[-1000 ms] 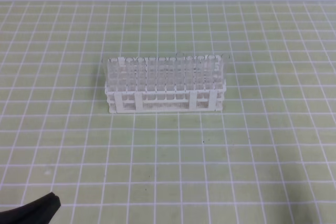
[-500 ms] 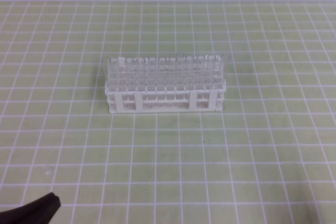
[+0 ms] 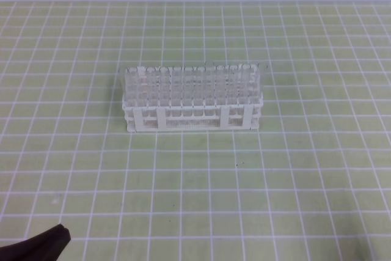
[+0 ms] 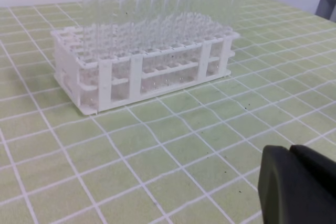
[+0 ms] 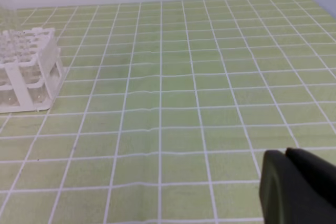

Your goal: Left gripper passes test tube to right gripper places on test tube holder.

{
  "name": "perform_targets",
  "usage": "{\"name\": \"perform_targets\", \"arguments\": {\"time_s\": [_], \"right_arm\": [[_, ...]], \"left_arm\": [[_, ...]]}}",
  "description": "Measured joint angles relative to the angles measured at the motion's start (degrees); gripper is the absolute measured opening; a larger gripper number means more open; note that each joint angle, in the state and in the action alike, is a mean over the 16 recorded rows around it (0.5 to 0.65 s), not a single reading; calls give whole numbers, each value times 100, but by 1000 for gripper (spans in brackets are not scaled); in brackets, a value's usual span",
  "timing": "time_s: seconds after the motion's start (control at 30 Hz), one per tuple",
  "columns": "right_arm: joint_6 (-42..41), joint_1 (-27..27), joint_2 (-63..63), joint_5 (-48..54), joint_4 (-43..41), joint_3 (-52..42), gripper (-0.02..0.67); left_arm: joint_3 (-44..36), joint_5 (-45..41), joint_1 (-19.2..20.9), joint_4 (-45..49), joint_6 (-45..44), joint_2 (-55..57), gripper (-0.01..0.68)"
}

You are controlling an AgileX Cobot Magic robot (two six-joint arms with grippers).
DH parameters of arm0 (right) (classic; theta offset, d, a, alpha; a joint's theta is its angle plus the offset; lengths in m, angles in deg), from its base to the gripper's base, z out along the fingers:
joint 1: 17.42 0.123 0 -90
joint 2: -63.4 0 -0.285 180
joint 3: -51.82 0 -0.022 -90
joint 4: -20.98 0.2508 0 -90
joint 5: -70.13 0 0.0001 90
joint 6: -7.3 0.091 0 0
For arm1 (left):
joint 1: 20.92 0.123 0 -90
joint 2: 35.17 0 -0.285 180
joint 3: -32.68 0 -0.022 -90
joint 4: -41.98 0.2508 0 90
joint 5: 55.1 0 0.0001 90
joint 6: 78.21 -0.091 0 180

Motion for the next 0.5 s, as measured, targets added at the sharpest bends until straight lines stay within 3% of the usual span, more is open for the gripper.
{"name": "perform_targets", "arguments": {"time_s": [0.17, 0.5], "right_arm": [[0, 0, 0, 0, 1, 0, -16], [0, 0, 1, 0, 7, 0, -16]], "left_arm": [[13, 49, 600, -1, 0, -254, -2], [27, 32, 2429, -1, 137, -1045, -2]]}}
